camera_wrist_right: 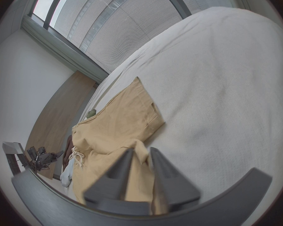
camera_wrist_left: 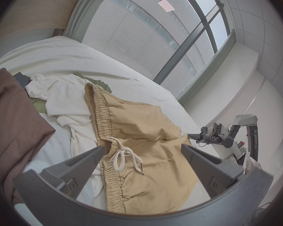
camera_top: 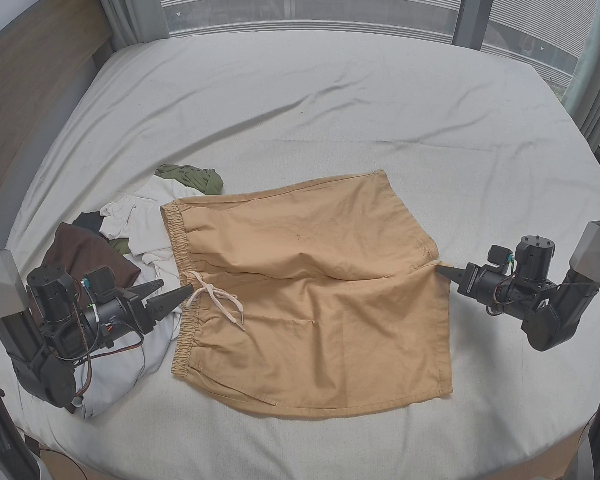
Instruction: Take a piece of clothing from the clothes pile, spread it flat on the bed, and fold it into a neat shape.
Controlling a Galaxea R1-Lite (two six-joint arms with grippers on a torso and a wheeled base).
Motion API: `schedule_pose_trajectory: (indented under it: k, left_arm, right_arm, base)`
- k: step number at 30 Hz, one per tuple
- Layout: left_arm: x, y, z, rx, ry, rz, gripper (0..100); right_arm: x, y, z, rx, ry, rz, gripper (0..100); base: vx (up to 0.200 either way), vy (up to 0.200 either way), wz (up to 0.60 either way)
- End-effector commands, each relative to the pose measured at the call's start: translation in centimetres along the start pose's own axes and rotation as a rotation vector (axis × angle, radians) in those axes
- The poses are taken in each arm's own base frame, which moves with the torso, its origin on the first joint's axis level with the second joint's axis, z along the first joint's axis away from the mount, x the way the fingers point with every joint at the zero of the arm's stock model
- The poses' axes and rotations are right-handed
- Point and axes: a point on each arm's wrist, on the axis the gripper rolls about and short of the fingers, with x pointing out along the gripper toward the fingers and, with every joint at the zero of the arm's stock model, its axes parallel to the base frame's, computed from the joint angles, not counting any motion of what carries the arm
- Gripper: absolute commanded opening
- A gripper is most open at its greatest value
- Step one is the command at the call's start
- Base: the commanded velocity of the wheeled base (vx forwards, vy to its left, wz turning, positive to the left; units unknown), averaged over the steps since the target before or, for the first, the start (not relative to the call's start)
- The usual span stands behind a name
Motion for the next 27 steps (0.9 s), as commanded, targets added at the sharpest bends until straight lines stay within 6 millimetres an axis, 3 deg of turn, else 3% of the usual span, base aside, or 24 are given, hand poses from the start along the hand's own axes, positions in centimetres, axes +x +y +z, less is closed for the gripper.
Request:
schedule_pose_trajectory:
  k: [1,4,10,14,21,27]
  left_arm:
    - [-0.3,-1.1,0.2,0.005,-0.001,-0.02,100]
    - [-1.1,-1.4,-0.8,-0.018,0.037,-0.009,100]
    - [-2.9,-2.4,-0.9,-0.036,0.043,0.003,100]
    - [-4.2,-2.9,-1.5,-0.058,0.07,0.013,100]
    - [-6.2,-3.4,-3.4,-0.12,0.151,0.052,100]
    - [-6.1,-2.7,-4.0,-0.148,0.174,0.082,100]
  right_arm:
    - [-0.4,0.2,1.0,-0.012,-0.049,-0.032,100]
    - [-2.1,1.2,2.5,-0.026,-0.095,-0.026,100]
    - [-4.4,3.0,3.2,-0.042,-0.119,-0.008,100]
    - [-4.9,3.8,3.2,-0.048,-0.119,0.007,100]
    - [-5.2,4.7,1.6,-0.043,-0.066,0.026,100]
    - [-5.0,5.5,1.3,-0.048,-0.056,0.048,100]
  base:
    - [0.0,0.0,0.0]
    - [0.0,0.0,0.0]
    - [0.0,0.0,0.0]
    - [0.0,0.0,0.0]
    - [0.0,0.0,0.0]
    - [0.0,0.0,0.0]
